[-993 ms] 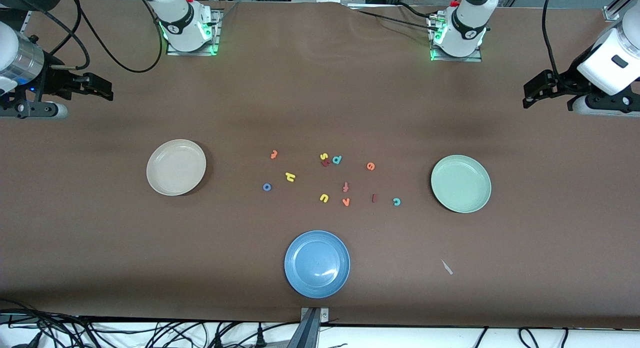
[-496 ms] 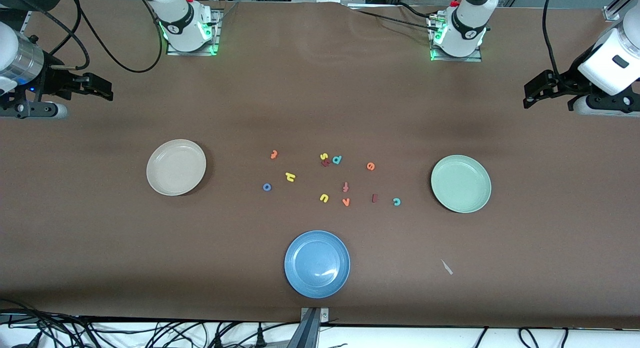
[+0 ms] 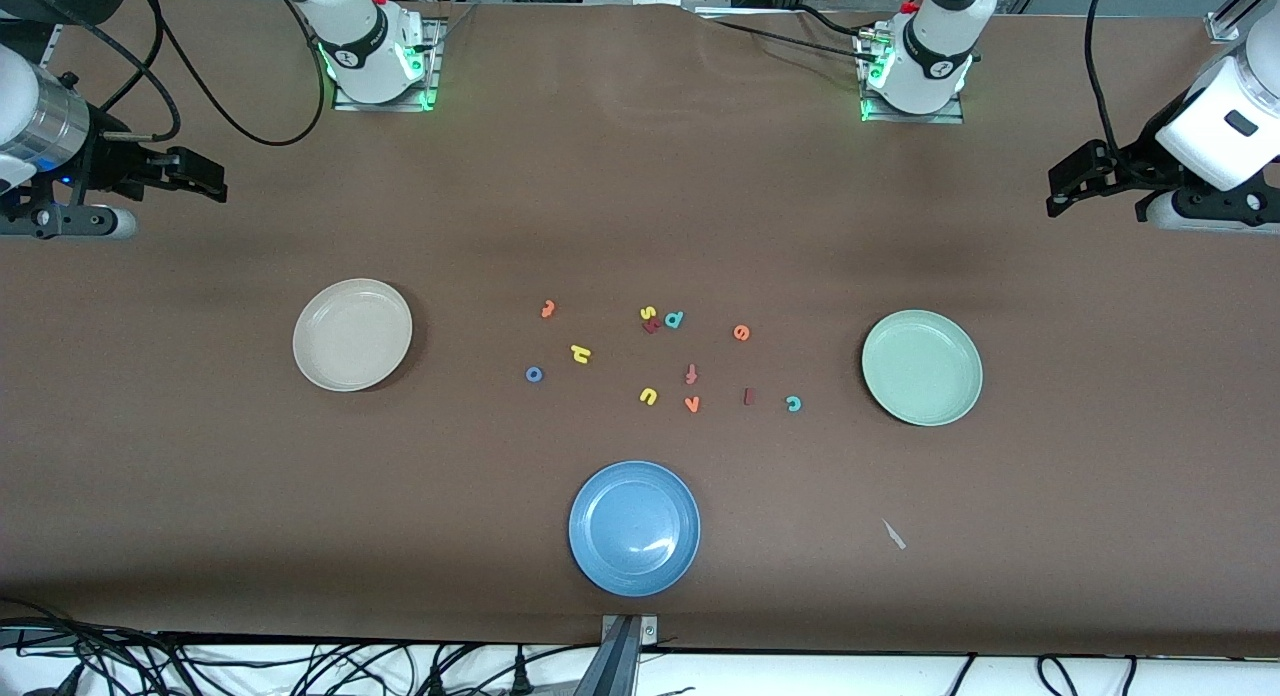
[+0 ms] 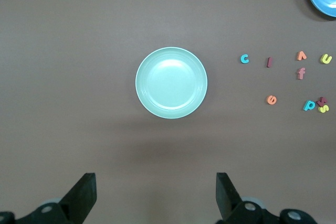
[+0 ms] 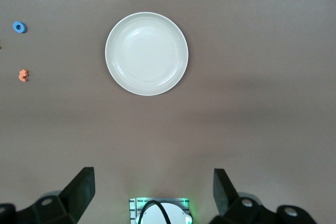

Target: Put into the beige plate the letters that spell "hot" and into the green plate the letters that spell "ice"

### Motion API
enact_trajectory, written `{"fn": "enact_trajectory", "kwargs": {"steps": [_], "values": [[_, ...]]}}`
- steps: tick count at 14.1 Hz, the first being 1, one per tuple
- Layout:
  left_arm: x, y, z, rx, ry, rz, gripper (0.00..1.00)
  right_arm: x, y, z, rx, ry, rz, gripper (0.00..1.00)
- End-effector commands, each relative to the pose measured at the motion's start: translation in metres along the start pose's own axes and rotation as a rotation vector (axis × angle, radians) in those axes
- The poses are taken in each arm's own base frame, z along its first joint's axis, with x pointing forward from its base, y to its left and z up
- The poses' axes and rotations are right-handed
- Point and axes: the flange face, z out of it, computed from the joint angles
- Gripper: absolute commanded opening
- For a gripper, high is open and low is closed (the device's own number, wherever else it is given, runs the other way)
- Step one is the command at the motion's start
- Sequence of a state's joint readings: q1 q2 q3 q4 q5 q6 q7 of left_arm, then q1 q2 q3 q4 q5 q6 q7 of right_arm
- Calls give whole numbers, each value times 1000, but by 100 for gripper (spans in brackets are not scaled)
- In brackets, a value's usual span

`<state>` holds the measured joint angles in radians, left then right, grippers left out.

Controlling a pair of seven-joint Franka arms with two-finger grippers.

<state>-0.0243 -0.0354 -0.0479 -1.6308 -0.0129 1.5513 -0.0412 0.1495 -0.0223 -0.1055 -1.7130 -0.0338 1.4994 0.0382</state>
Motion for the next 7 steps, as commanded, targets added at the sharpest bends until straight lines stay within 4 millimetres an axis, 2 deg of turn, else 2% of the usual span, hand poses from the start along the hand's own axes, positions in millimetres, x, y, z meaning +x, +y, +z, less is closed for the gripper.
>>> {"fn": "enact_trajectory", "kwargs": {"steps": [1, 7], "values": [[0, -2, -7, 19, -3, 13, 100, 0, -1, -6, 17, -7, 3, 100], [-2, -3, -5, 19, -23, 11, 100, 0, -9, -7, 15, -5, -1, 100]]}}
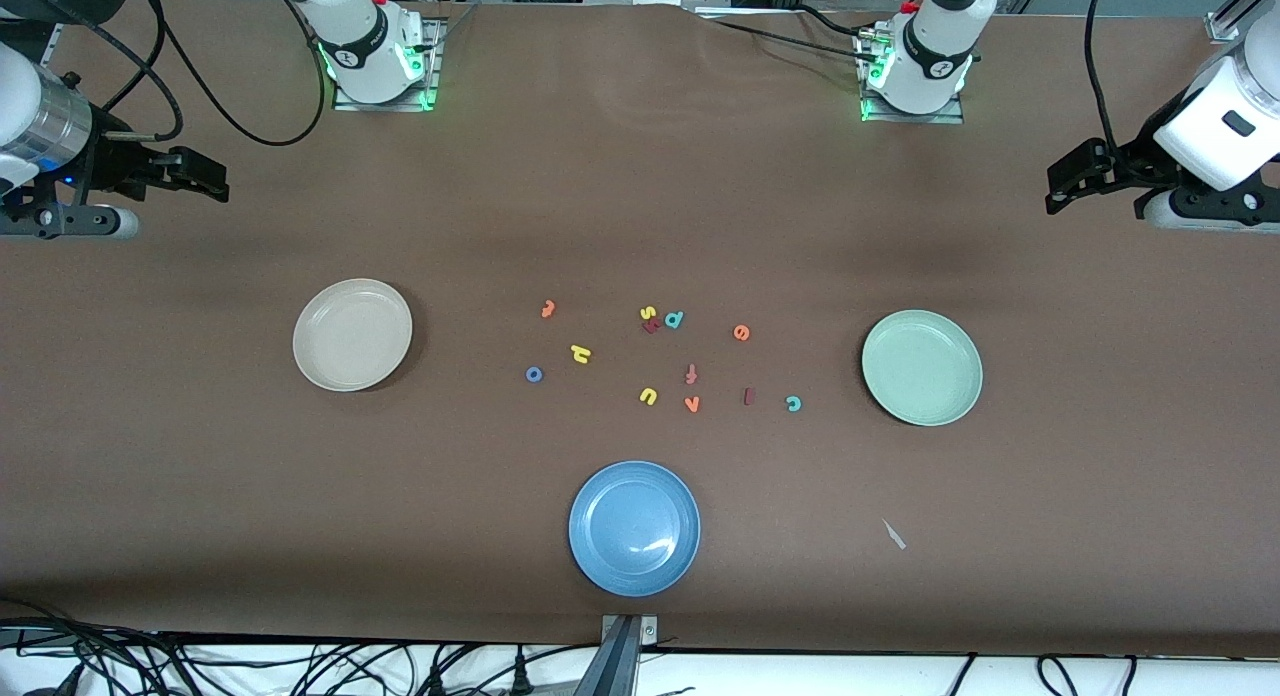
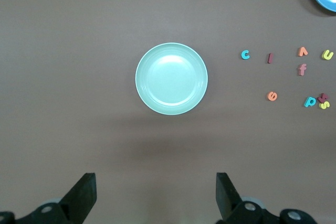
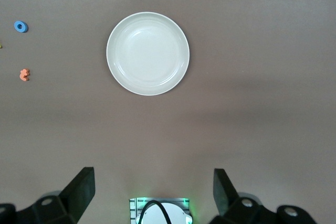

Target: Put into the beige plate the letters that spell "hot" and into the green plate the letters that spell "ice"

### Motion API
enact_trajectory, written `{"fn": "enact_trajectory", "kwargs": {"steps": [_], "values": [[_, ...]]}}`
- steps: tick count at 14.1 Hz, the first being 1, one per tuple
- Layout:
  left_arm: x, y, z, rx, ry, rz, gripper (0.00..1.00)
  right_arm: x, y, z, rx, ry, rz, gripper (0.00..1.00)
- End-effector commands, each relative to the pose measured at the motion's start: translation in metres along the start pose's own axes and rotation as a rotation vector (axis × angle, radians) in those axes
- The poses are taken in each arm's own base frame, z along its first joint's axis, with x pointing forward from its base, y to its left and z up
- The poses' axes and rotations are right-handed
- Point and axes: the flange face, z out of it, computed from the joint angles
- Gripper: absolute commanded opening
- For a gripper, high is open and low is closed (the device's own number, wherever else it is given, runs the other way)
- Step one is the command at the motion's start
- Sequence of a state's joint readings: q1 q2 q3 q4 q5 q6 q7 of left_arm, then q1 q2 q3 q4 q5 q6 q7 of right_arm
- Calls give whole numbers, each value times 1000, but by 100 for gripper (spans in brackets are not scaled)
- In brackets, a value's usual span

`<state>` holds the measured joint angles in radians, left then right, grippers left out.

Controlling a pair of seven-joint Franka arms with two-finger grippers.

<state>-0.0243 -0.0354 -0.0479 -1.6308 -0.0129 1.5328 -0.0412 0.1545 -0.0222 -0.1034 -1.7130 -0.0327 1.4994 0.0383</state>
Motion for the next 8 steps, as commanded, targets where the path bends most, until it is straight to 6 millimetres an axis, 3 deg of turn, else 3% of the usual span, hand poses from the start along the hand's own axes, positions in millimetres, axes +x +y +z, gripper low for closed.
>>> {"fn": "enact_trajectory", "kwargs": {"steps": [1, 8], "values": [[0, -3, -7, 19, -4, 13, 100, 0, -6, -7, 15, -5, 5, 100], [0, -3, -8, 20, -3, 12, 100, 0, -4, -6, 15, -7, 0, 100]]}}
